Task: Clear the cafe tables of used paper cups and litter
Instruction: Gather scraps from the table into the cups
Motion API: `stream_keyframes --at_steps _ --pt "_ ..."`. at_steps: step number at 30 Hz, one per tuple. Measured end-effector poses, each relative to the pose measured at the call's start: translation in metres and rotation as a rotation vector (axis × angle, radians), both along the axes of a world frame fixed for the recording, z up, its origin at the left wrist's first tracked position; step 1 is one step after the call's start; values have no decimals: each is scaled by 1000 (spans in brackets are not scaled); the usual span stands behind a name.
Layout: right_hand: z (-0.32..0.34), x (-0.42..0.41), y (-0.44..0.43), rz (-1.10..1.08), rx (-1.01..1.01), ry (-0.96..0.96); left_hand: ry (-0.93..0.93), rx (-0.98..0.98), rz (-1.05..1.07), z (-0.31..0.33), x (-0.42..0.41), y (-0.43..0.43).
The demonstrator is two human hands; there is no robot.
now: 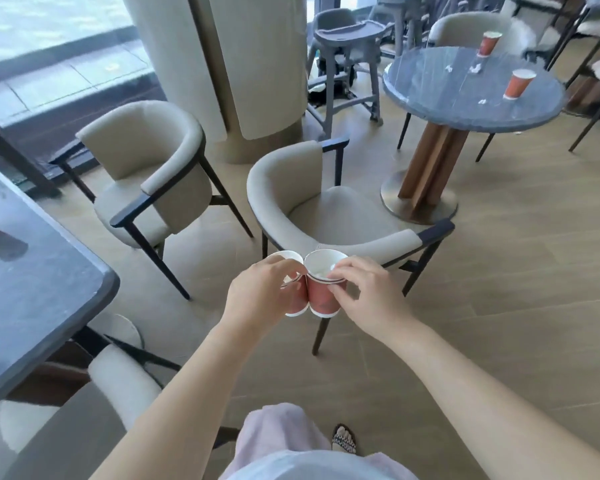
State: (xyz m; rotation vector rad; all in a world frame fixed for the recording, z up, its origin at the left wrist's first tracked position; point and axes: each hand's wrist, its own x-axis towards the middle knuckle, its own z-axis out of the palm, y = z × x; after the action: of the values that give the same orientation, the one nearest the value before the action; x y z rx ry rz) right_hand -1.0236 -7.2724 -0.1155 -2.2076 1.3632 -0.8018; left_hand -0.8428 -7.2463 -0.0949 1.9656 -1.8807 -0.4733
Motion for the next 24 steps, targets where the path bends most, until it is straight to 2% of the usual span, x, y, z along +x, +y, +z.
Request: stream_keyframes --at_steps 9,17,24 --pt "-17 82 -91 183 43 -34 30 9 229 -8 68 -58" --pt "-18 228 -186 409 62 13 39 5 419 -22 202 -119" --pt "-16 344 -226 582 67 3 30 15 587 -19 303 -132"
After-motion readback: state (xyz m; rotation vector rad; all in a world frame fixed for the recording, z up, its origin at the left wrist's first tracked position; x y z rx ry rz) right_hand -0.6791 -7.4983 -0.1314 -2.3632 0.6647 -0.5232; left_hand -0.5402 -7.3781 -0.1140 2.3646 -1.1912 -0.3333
